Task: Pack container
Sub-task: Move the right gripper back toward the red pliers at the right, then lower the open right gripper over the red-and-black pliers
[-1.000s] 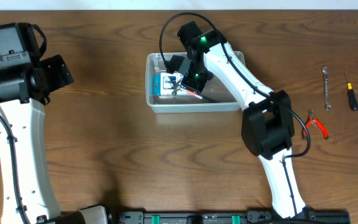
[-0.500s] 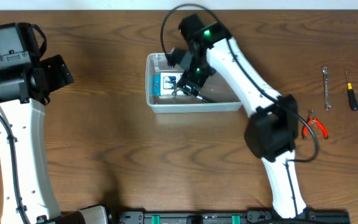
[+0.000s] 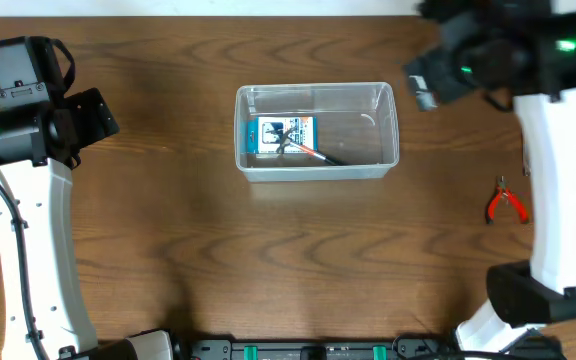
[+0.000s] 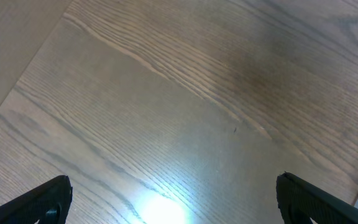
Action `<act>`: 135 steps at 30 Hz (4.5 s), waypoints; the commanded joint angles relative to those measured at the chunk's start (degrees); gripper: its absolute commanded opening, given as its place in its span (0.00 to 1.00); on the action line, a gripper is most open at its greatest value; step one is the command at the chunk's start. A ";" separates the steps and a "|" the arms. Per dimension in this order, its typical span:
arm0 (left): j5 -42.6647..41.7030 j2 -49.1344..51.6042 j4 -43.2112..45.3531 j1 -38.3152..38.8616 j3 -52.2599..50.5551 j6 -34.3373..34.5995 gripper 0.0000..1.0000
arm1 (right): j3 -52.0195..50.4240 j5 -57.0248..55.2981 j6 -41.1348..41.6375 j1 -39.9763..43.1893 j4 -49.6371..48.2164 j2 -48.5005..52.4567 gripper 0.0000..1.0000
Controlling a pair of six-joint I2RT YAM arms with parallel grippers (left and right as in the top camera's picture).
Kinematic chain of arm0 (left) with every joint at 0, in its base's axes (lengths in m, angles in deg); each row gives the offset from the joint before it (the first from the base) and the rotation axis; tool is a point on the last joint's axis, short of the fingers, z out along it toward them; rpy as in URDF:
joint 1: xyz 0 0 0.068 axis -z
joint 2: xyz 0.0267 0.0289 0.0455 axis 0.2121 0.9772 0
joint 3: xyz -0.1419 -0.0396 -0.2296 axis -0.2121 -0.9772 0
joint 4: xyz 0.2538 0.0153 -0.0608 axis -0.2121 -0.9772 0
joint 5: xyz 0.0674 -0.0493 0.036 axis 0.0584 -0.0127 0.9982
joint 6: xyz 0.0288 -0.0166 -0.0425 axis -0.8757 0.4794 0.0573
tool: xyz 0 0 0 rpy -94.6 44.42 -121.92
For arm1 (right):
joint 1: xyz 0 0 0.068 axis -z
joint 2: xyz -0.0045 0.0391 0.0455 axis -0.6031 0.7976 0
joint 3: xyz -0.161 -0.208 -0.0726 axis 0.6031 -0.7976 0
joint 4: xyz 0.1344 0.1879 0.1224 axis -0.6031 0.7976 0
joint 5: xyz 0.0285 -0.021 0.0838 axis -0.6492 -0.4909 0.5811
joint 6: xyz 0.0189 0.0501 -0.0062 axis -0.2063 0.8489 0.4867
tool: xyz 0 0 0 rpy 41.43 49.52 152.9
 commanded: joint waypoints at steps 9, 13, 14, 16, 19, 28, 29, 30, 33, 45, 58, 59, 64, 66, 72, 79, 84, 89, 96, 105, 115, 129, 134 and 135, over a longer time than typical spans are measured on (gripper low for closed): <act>1.27 0.11 0.04 -0.24 0.11 -0.94 0.98 | -1.97 -0.68 7.76 7.19 8.94 -3.56 0.99; 1.27 0.11 0.04 -0.24 0.11 -0.94 0.98 | -3.28 -0.72 9.99 7.19 8.96 -4.83 0.99; 1.27 0.11 0.04 -0.24 0.11 -0.94 0.98 | -3.93 -0.76 10.03 7.21 8.96 -5.49 0.99; 1.27 0.11 0.04 -0.24 0.11 -0.94 0.98 | -6.43 -2.34 10.58 7.21 8.96 -7.65 0.99; 1.27 0.11 0.04 -0.24 0.11 -0.94 0.98 | -11.15 -7.39 13.86 7.21 8.94 -12.09 0.99; 1.27 0.11 0.04 -0.24 0.11 -0.94 0.98 | -22.60 -7.96 17.99 7.63 8.92 -26.62 0.99; 1.27 0.11 0.04 -0.24 0.11 -0.94 0.98 | -23.96 -7.72 17.94 7.63 8.94 -28.28 0.99; 1.27 0.11 0.04 -0.24 0.11 -0.94 0.98 | -24.85 -7.52 17.92 7.63 8.92 -29.29 0.99; 1.27 0.11 0.04 -0.24 0.11 -0.94 0.98 | -28.59 -7.52 17.97 7.63 8.92 -32.98 0.99; 1.27 0.11 0.04 -0.24 0.11 -0.94 0.98 | -43.95 -7.54 21.73 7.63 4.02 -41.00 0.99; 1.27 0.11 0.04 -0.24 0.11 -0.94 0.98 | -63.54 -7.50 20.87 7.63 -7.69 -40.46 0.99; 1.27 0.11 0.04 -0.24 0.11 -0.94 0.98 | -65.02 -7.32 20.90 7.63 -9.22 -40.46 0.99; 1.27 0.11 0.04 -0.24 0.11 -0.94 0.98 | -71.49 -1.53 20.28 7.63 -17.46 -40.44 0.99; 1.27 0.11 0.04 -0.24 0.11 -0.94 0.98 | -72.83 -0.61 20.37 7.63 -18.80 -40.37 0.99; 1.27 0.11 0.04 -0.24 0.11 -0.94 0.98 | -73.09 -0.66 21.57 7.63 -20.46 -40.19 0.99; 1.27 0.11 0.04 -0.24 0.11 -0.94 0.98 | -73.11 0.72 23.52 7.63 -23.91 -40.19 0.99; 1.27 0.11 0.04 -0.24 0.11 -0.94 0.98 | -73.33 0.59 21.64 7.63 -27.67 -40.17 0.99; 1.27 0.11 0.04 -0.24 0.11 -0.94 0.98 | -73.37 -3.63 19.61 7.65 -30.40 -38.93 0.99; 1.27 0.11 0.04 -0.24 0.11 -0.94 0.98 | -73.37 -4.55 19.58 8.15 -30.56 -33.42 0.99; 1.27 0.11 0.04 -0.24 0.11 -0.94 0.98 | -73.37 -4.50 16.48 12.68 -28.87 -27.78 0.99; 1.27 0.11 0.04 -0.24 0.11 -0.94 0.98 | -73.37 1.99 6.99 23.04 -26.64 -27.69 0.99; 1.27 0.11 0.04 -0.24 0.11 -0.94 0.98 | -73.40 -0.72 21.66 24.94 -27.76 -26.25 0.99; 1.27 0.11 0.04 -0.24 0.11 -0.94 0.98 | -73.40 -3.30 20.46 25.16 -28.48 -22.16 0.99; 1.27 0.11 0.04 -0.24 0.11 -0.94 0.98 | -73.40 -4.00 20.46 25.29 -29.00 -21.03 0.99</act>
